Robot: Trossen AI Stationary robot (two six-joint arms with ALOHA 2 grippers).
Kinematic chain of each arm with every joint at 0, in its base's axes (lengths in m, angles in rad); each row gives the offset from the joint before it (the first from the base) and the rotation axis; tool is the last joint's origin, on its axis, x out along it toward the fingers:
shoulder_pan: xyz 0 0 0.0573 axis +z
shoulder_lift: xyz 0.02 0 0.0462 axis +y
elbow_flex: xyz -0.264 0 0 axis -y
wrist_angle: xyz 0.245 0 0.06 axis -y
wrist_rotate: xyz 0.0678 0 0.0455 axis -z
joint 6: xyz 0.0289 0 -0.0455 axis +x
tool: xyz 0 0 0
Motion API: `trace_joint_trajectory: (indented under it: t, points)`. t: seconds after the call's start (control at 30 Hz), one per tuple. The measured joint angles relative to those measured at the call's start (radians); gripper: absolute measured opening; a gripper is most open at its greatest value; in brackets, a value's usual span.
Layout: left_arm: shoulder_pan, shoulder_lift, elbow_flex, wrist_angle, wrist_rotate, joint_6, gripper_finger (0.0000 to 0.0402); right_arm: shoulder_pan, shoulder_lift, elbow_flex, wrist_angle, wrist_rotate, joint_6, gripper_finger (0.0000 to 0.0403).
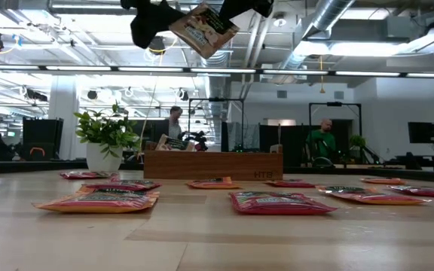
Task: Pick & Place Tea
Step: Put the brown tea bag into the left of the wooden organizer
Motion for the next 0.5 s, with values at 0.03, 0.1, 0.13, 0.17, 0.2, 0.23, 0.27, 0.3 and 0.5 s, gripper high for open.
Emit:
trace_joint_trajectory:
  t: [0.03, 0.1, 0.13, 0.17, 0.2, 0.23, 0.27, 0.3, 0.5]
  points:
    - [0.003, 0.009, 0.01, -0.001, 0.0, 0.001, 0.0239, 0.0, 0.0, 0.0, 0.0, -0.001, 0.0, 0.0]
    - [0.01, 0.022, 0.024, 0.003, 0.0, 0.011, 0.0239, 0.0, 0.0, 0.0, -0.003, -0.002, 0.0, 0.0]
    - [0.013, 0.026, 0.029, 0.001, 0.0, 0.017, 0.0239, 0.0, 0.0, 0.0, -0.005, -0.002, 0.0, 0.0]
    - [0.015, 0.029, 0.033, 0.001, 0.001, 0.021, 0.0239, 0.001, 0.0, 0.0, -0.008, -0.002, 0.0, 0.0]
    - [0.016, 0.031, 0.037, 0.0, 0.001, 0.022, 0.0239, 0.001, 0.0, 0.0, -0.009, -0.002, 0.0, 0.0]
    - [0.02, 0.032, 0.042, 0.001, 0.002, 0.023, 0.0239, 0.001, 0.0, 0.0, -0.008, -0.002, 0.0, 0.0]
    - [0.022, 0.033, 0.044, 0.001, 0.003, 0.023, 0.0239, 0.001, 0.0, 0.0, -0.009, -0.002, 0.0, 0.0]
    - [0.022, 0.033, 0.047, 0.001, 0.003, 0.023, 0.0239, 0.001, 0.0, 0.0, -0.008, -0.002, 0.0, 0.0]
    - [0.032, 0.033, 0.061, 0.0, -0.007, 0.024, 0.0239, 0.001, 0.0, 0.0, -0.008, -0.002, 0.001, 0.0]
